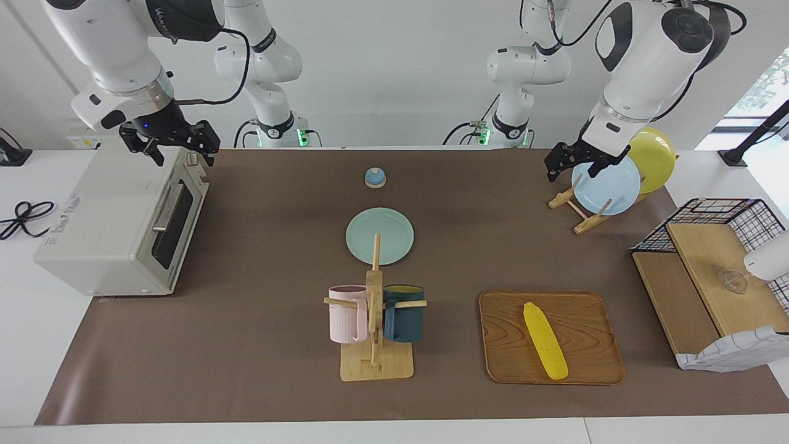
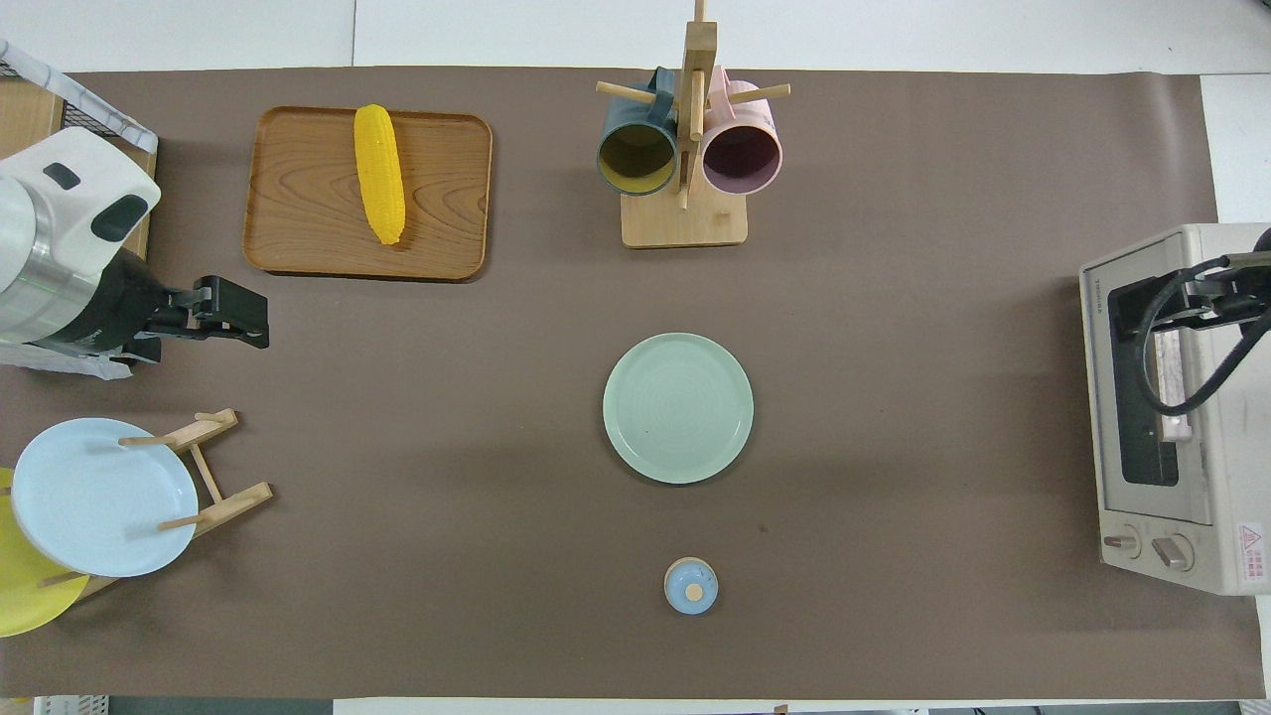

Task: Put corn in oven
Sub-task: 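Reach the left gripper toward the yellow corn on the wooden tray, then grasp the yellow corn with the left gripper and lift it, then carry the corn with the left gripper while the right gripper opens the oven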

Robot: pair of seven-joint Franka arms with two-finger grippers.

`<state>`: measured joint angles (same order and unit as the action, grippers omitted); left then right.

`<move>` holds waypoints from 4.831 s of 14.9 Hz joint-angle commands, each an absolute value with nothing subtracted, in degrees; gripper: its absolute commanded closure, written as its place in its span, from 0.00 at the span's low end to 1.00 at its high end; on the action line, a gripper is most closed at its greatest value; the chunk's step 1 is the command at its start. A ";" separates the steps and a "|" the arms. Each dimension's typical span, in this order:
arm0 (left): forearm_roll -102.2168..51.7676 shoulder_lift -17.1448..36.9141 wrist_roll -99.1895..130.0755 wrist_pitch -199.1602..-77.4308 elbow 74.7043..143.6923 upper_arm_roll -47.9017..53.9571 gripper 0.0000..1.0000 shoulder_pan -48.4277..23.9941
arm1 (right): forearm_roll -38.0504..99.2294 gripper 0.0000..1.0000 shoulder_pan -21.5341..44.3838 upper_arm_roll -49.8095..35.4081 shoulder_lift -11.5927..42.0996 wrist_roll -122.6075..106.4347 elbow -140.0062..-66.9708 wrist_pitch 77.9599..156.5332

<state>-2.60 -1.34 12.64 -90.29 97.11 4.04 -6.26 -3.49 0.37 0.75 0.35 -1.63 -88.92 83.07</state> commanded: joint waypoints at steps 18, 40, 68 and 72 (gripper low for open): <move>-3.78 15.07 13.01 -96.24 83.62 4.31 0.00 -5.27 | -1.50 1.00 -0.88 0.88 -3.94 -6.75 -97.97 88.93; 3.07 46.41 11.87 -118.74 67.24 4.31 0.05 -8.18 | -7.29 1.00 -12.13 1.05 -10.46 -10.90 -122.52 110.48; -8.00 5.00 40.16 -133.21 120.40 4.92 1.00 -36.89 | -6.24 1.00 0.87 0.44 3.51 -0.09 -135.35 138.43; -9.14 10.53 42.45 -142.63 120.32 4.83 1.00 -42.44 | -0.90 1.00 5.96 -0.09 4.13 0.87 -132.64 137.64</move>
<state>-7.90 8.98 42.06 -138.00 119.39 6.00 -39.94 -3.12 2.62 -0.65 4.09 -0.85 -134.55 138.23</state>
